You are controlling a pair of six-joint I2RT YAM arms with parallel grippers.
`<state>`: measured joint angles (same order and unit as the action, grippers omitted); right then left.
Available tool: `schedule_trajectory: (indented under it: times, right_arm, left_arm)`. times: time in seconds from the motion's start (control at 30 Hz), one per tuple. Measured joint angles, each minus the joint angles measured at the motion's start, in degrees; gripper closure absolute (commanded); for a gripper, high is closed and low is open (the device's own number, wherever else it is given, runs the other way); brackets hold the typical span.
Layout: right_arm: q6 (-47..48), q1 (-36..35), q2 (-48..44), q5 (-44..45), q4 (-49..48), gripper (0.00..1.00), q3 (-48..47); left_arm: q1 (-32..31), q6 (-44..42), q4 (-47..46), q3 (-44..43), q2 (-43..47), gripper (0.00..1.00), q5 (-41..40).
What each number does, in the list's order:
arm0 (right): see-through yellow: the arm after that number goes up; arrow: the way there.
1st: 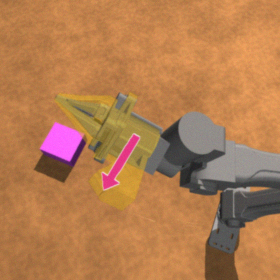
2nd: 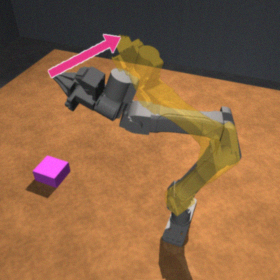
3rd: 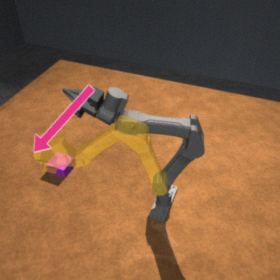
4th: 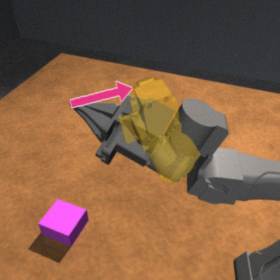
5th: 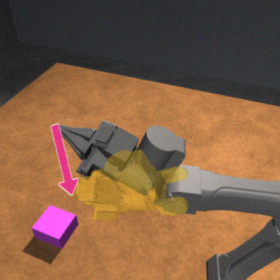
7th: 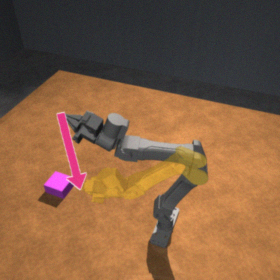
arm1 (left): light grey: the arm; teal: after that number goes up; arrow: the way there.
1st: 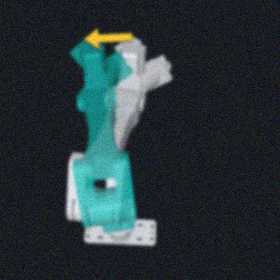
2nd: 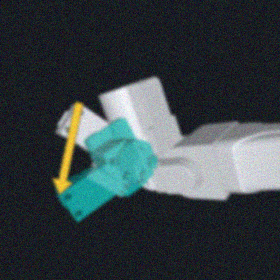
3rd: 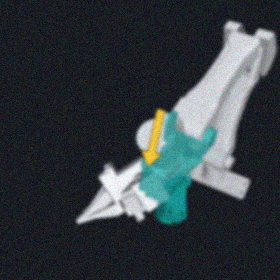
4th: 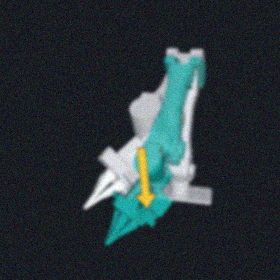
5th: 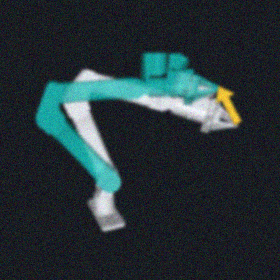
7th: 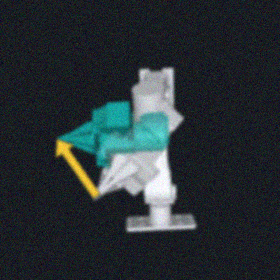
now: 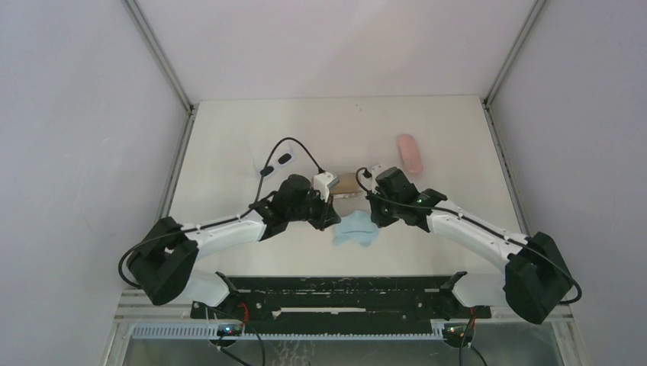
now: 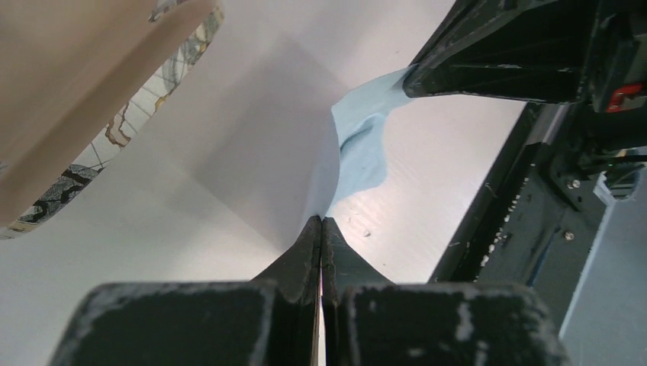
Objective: Organize the sunglasses
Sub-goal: Fold the glasses cleaning cloth at the center of the board.
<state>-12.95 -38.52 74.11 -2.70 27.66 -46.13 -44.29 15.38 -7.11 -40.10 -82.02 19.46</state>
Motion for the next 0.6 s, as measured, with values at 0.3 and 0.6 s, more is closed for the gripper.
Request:
schedule_trajectory:
  times: [0.3, 0.6]
  right_arm:
    - [-1.44, -3.52, -7.96, 1.05, 3.41, 1.0, 0.0]
    - [-4.96, -9.27, -14.99, 1.44, 7.74, 1.0, 0.0]
  left_arm:
    - [-3.69, 0.04, 3.48, 0.55, 8.26, 1.0, -2.78]
    - [-8.11, 0.76, 8.96, 2.27, 15.15, 1.0, -7.48]
